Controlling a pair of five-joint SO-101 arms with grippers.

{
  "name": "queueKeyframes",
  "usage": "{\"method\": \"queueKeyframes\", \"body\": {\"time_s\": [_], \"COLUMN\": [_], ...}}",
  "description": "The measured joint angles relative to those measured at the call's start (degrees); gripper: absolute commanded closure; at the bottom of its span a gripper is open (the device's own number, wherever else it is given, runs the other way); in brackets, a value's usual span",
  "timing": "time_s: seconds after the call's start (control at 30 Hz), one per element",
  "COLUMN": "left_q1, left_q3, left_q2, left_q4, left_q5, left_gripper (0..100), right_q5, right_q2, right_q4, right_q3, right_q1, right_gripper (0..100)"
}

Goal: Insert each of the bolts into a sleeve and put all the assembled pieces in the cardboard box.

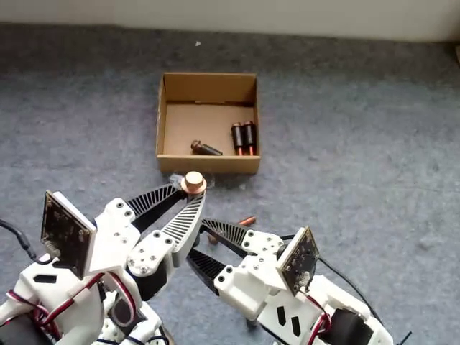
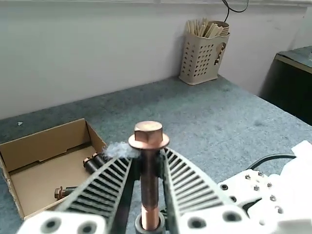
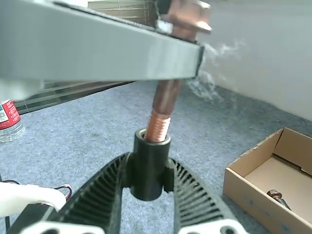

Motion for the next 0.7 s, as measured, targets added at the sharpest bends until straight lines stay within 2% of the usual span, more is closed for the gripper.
{"method": "queueKeyframes", "body": {"time_s": [0.1,0.27,0.4,0.53,0.7], "left_q1": [0.0,0.1,0.3,-1.1,-7.6], "left_q3": [0.0,-0.6,0.2,0.2,0.3], "left_q2": [-0.1,-0.1,-0.1,-1.7,-8.3], "left_q4": [0.6,4.9,9.6,12.9,15.6], "left_q5": [-0.3,-6.9,-11.0,-12.0,-12.2], "left_gripper": [99,97,83,71,68], "right_q5": [0.0,0.0,0.0,0.2,-2.4], "right_q2": [0.0,0.1,0.1,0.1,-0.1], "right_q4": [0.0,0.1,0.0,0.0,0.0], "right_q3": [0.0,0.1,-0.5,-0.4,-1.4], "right_q1": [0.0,-0.3,1.3,3.2,4.5], "right_gripper": [99.4,99.4,99.4,99.4,99.4]}}
